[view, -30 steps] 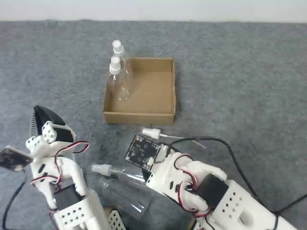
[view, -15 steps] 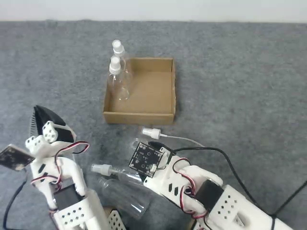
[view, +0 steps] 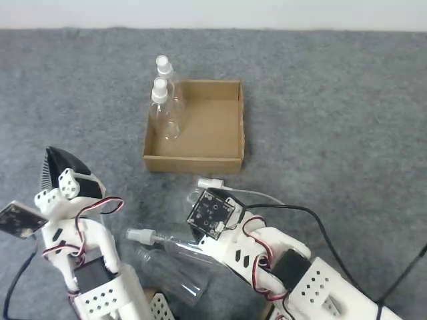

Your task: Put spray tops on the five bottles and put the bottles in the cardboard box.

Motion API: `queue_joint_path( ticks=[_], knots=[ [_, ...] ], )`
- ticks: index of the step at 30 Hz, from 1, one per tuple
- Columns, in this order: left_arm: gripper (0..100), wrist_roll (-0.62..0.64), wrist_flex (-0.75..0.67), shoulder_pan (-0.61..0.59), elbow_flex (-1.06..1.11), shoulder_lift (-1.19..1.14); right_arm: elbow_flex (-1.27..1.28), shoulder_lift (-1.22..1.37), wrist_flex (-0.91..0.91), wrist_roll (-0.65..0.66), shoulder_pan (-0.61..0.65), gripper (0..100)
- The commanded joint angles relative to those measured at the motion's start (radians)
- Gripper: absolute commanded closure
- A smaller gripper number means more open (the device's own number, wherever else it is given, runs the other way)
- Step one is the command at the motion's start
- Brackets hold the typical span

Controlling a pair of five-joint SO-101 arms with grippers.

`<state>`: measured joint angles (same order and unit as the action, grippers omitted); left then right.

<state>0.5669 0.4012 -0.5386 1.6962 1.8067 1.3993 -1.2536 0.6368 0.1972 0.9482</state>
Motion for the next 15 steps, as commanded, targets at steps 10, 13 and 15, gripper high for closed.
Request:
queue_joint_path(
  ticks=[10, 13, 15],
  knots=[
    [99, -0.012, -0.012, -0.002, -0.012, 0.011, 0.021, -0.022, -0.076, -0.023, -0.010, 74.7],
    [99, -0.012, -0.012, -0.002, -0.012, 0.011, 0.044, -0.022, -0.120, -0.023, -0.010, 74.7],
    [99, -0.012, -0.012, -0.002, -0.012, 0.011, 0.043, -0.022, -0.122, -0.023, -0.010, 74.8]
  ],
)
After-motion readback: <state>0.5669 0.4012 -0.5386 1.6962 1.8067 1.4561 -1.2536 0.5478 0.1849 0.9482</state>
